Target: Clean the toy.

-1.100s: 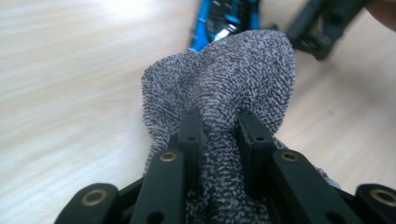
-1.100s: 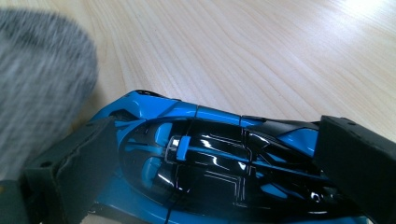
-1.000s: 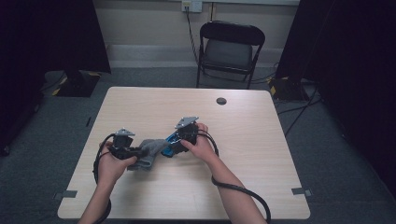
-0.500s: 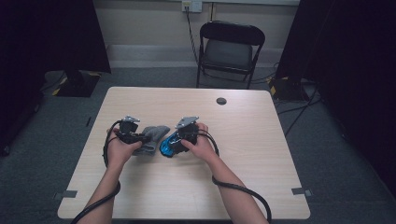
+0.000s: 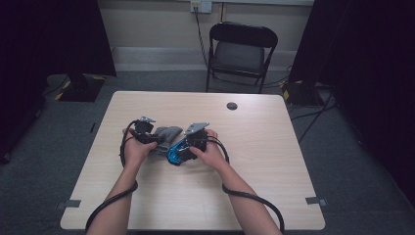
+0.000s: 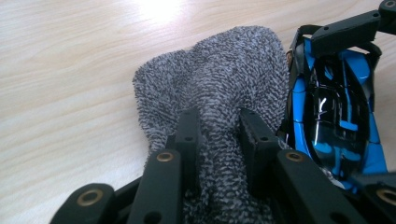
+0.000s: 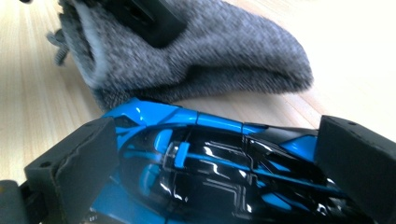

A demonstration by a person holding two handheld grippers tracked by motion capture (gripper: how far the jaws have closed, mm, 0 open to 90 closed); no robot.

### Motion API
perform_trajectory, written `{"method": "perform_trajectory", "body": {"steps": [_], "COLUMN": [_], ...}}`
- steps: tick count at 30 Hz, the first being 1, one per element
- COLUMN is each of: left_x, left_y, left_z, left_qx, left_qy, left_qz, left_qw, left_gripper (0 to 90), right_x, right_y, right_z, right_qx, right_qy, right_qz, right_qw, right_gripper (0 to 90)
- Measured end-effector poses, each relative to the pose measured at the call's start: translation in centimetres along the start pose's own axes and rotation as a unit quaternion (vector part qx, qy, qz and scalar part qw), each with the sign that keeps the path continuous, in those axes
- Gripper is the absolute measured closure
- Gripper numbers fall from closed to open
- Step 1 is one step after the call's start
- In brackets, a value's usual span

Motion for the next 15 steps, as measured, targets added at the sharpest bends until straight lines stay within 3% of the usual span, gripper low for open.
{"method": "perform_trajectory", "body": {"steps": [5, 10, 15], "left_x": [-1.0, -1.3, -1.1], "left_y": [-0.6, -1.2, -1.3], "left_z": [-0.6, -0.9, -1.3], "left_qx": [-0.003, -0.019, -0.001], "left_qy": [-0.01, -0.015, -0.044], "left_qz": [-0.005, -0.007, -0.01], "left_qw": [0.9999, 0.9997, 0.999], "left_gripper": [65.5, 59.0, 47.8], "right_x": [0.0, 0.0, 0.0], "right_y": [-0.1, -0.1, -0.1], "right_z": [-0.1, -0.1, -0.1], "right_qx": [-0.002, -0.002, -0.002], "right_qy": [0.009, 0.011, 0.009], "right_qz": [-0.001, 0.0, -0.001], "right_qw": [1.0, 0.9999, 1.0], "right_gripper": [0.0, 0.0, 0.0]}}
Point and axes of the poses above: each handheld gripper's, and its own axes: x roughly backward along the jaws, z roughly out of its underside, y roughly to its left, the point moved 6 cm from there along -x, roughly forward along the jaws, and after that the axes turned 10 degrees about x, right-handed, at the moved point
